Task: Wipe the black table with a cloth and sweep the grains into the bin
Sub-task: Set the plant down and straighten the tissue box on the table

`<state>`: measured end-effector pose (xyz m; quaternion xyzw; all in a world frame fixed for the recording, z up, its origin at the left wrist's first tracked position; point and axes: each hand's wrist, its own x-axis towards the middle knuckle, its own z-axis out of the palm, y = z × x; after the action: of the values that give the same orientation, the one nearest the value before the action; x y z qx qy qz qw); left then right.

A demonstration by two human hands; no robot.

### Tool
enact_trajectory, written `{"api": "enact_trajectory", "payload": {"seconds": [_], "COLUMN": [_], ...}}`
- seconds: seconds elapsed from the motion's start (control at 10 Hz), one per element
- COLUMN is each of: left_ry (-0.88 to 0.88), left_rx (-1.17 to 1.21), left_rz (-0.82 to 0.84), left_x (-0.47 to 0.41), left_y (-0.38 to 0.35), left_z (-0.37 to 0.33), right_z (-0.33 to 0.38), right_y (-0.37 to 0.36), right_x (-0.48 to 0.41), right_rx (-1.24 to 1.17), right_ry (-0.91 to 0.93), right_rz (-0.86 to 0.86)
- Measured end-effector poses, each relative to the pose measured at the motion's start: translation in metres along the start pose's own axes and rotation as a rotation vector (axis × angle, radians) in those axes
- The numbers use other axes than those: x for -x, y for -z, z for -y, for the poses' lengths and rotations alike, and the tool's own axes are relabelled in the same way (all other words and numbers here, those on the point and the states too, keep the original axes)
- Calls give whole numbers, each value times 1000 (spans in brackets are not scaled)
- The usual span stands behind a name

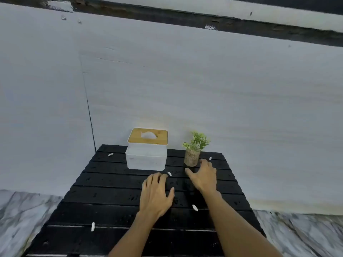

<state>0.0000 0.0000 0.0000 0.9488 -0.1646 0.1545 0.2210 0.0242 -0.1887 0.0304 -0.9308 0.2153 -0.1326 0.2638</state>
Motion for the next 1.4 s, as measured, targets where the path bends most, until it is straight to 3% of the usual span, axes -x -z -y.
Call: {"api": "enact_trajectory", "payload": {"seconds": [0.4,0.8,1.4], "left_ry": [-69,-39,-30], "left_rx": [-7,-15,12], "left_rz": [-90,-48,-42], "left_x": [-2,-1,0], "left_y": [-22,-18,-14], "left_z": [11,7,5], "right_z": [21,-36,-62], "right_y": [-19,24,29], "right_x": [-50,-45,-51], "right_rx": [-215,-318,-361], "right_ry": [-128,-192,-162], "right_rz": [-154,-266,-222]}}
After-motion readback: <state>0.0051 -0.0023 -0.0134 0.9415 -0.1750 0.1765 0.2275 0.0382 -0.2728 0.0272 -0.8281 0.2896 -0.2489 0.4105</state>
